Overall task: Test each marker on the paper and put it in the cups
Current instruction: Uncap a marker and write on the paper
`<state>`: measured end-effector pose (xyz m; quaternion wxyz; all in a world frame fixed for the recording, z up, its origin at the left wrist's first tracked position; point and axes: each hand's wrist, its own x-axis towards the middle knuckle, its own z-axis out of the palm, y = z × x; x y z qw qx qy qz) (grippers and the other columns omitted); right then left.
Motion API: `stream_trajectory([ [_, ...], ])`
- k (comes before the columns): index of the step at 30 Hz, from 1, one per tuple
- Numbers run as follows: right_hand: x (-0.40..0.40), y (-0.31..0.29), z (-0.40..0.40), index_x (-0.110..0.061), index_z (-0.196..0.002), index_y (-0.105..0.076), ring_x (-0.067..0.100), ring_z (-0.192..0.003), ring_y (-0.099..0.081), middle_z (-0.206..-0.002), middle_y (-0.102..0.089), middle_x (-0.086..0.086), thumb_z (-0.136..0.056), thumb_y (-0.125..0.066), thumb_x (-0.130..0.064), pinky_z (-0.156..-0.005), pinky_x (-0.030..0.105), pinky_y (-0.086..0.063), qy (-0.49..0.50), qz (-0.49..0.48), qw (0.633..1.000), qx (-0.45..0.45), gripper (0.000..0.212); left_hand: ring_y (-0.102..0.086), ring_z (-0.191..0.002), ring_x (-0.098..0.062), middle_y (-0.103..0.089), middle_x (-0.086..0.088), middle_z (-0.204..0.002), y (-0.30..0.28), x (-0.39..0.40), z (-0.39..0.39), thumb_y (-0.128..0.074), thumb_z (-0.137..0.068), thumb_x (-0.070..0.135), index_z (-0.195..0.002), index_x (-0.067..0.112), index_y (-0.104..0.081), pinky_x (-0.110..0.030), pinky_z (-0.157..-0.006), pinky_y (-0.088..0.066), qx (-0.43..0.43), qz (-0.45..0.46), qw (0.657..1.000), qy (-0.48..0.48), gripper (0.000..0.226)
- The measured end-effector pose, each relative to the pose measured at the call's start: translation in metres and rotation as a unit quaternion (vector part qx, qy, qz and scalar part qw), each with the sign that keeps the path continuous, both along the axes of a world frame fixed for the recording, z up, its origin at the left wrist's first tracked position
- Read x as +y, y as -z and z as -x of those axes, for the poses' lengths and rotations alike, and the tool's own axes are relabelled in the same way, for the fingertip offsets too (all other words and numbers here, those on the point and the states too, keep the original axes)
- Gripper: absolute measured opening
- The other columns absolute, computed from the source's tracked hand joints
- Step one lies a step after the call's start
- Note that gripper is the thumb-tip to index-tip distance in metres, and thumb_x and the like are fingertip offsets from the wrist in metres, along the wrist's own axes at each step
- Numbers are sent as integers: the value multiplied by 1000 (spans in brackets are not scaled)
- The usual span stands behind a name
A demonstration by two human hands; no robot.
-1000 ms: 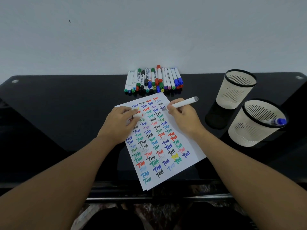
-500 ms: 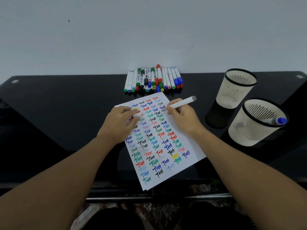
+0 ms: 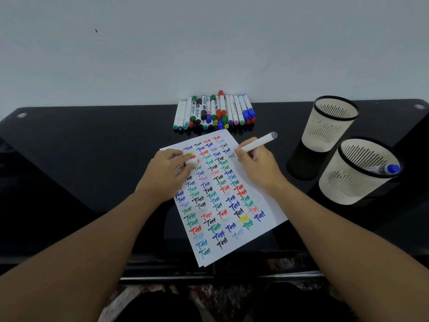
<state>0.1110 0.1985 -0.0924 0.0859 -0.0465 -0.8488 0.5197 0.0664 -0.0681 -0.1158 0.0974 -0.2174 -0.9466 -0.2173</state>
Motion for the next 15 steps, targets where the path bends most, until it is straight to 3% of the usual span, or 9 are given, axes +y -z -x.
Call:
stream_trajectory([
  [4,0,-1,-1,-19,-109,-61,7,-79,-55,-92,-62,-2,-107,-57,-27,-71,22,-42,11,25,1000,10,9,-44,-130,-19,-57,4,-138,0,0,0,-50,-100,50,-140,30,-62,-45,-109,-41,1,1,1000,0,45],
  [9,0,3,2,-22,-106,-61,11,-80,-55,-94,-64,6,-107,-57,-29,-74,31,-47,-1,-2,1000,1,8,-45,-129,-19,-57,4,-138,1,-1,1,-50,-101,50,-140,30,-62,-42,-109,-41,4,6,1000,1,45],
  [15,1,4,3,-22,-106,-62,9,-79,-55,-90,-64,2,-107,-57,-29,-70,27,-44,2,-9,1000,6,8,-46,-127,-20,-58,3,-136,1,0,1,-53,-101,49,-138,30,-63,-44,-108,-41,5,-4,1000,1,42],
])
